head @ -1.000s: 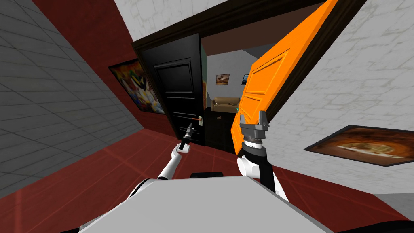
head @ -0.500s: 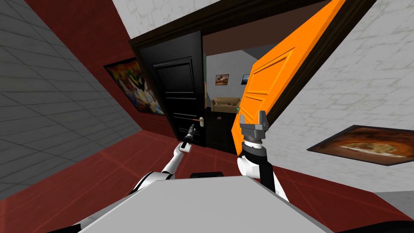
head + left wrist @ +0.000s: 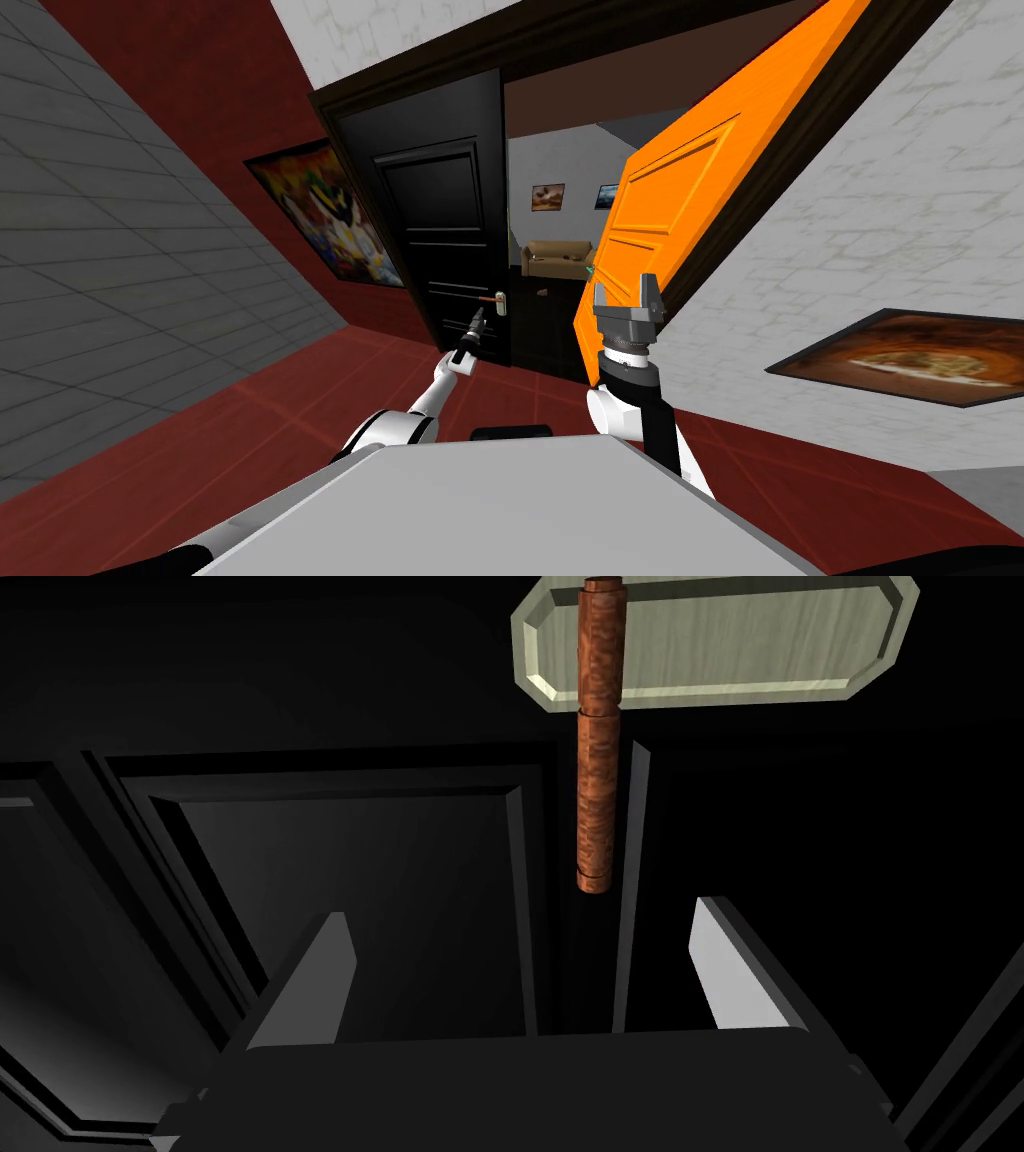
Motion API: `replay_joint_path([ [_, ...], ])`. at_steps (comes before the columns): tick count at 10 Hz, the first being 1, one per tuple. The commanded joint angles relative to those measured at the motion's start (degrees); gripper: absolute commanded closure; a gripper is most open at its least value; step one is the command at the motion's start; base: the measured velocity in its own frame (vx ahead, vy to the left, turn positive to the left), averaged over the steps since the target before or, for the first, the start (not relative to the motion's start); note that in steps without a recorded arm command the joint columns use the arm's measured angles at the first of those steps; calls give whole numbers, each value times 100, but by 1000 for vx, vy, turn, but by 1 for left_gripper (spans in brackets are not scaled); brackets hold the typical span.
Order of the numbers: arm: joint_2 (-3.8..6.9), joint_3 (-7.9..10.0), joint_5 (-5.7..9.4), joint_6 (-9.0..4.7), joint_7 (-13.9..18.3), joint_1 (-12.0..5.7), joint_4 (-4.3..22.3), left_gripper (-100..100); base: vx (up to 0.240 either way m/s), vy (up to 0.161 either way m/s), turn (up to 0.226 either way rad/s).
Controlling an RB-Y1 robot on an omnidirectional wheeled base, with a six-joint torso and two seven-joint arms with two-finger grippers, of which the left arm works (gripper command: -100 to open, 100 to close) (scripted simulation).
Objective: Push the door open
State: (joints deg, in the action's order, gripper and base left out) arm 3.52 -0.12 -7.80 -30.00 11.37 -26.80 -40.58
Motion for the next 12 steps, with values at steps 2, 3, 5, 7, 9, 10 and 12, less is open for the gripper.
replay_joint_path([
  [2, -28, -6, -45, -8, 64, -214, 377, -100, 65, 76, -26],
  [3, -40, -8, -61, -14, 85, -291, 515, -100, 58, 63, -24],
  [5, -51, -9, -74, -19, 102, -354, 628, -100, 34, 37, -11],
  [7, -71, -12, -97, -28, 131, -461, 819, -100, 40, 42, -21],
  [9, -88, -14, -116, -35, 155, -549, 977, -100, 33, 41, -16],
  [10, -100, -16, -127, -39, 169, -602, 1072, -100, 38, 35, -15],
  [12, -100, -29, -135, -7, 180, -575, 1018, -100, 28, 25, -8],
])
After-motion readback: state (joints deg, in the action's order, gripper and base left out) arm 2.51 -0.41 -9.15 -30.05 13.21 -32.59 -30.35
